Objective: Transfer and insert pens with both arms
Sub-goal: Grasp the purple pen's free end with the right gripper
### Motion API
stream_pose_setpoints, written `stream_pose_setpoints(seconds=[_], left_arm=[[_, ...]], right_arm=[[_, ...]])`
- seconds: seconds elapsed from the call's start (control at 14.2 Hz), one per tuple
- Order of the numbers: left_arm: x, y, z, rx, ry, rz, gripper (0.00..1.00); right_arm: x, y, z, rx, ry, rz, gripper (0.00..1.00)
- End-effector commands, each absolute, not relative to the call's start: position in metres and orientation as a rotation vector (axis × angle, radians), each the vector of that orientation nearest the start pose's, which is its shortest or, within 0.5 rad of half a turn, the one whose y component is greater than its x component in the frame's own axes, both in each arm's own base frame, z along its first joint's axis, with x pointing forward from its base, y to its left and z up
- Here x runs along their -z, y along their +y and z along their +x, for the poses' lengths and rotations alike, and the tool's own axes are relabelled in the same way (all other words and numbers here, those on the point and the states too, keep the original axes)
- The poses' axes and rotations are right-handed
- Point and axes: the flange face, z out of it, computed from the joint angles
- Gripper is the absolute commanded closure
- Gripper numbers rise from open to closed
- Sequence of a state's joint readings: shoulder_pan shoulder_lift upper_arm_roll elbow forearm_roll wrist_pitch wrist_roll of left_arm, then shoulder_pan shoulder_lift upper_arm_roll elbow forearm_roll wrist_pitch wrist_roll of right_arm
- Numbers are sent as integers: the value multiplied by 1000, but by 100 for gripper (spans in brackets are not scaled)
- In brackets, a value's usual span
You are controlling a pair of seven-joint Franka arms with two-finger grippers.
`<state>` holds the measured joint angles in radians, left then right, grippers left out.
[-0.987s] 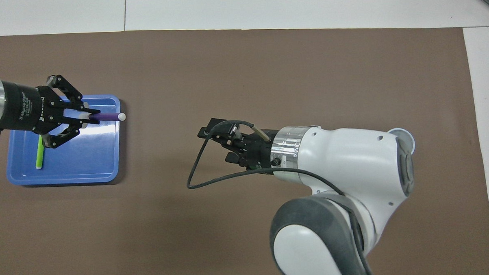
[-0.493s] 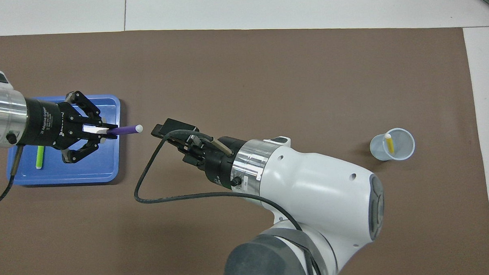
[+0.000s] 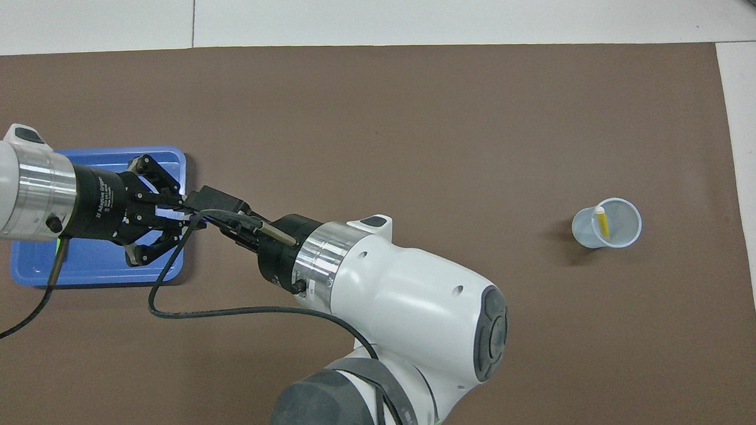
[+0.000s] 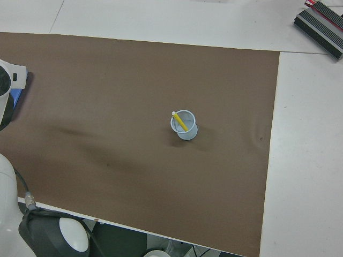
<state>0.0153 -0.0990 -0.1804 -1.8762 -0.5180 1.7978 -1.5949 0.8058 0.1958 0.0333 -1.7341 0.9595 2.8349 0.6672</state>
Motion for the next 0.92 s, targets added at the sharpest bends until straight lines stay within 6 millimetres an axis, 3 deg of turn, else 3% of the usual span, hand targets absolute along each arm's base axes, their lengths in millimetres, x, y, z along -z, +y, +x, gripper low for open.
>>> stream_pose_setpoints(seconds=[0.0, 0.28, 0.56, 0.85], left_arm=[[-559, -135, 506, -651, -2411, -2402, 100], [-560, -134, 504, -649, -2412, -2401, 100], [-561, -134, 503, -654, -2406, -2401, 100], [-560, -133, 502, -659, -2403, -2396, 100]], right_arm=[[-551, 461, 484, 182, 624, -1991, 16], [-539, 449, 496, 216, 602, -2023, 17], [-529, 450, 497, 242, 562, -2050, 32], [-527, 452, 494, 229, 567, -2048, 36]])
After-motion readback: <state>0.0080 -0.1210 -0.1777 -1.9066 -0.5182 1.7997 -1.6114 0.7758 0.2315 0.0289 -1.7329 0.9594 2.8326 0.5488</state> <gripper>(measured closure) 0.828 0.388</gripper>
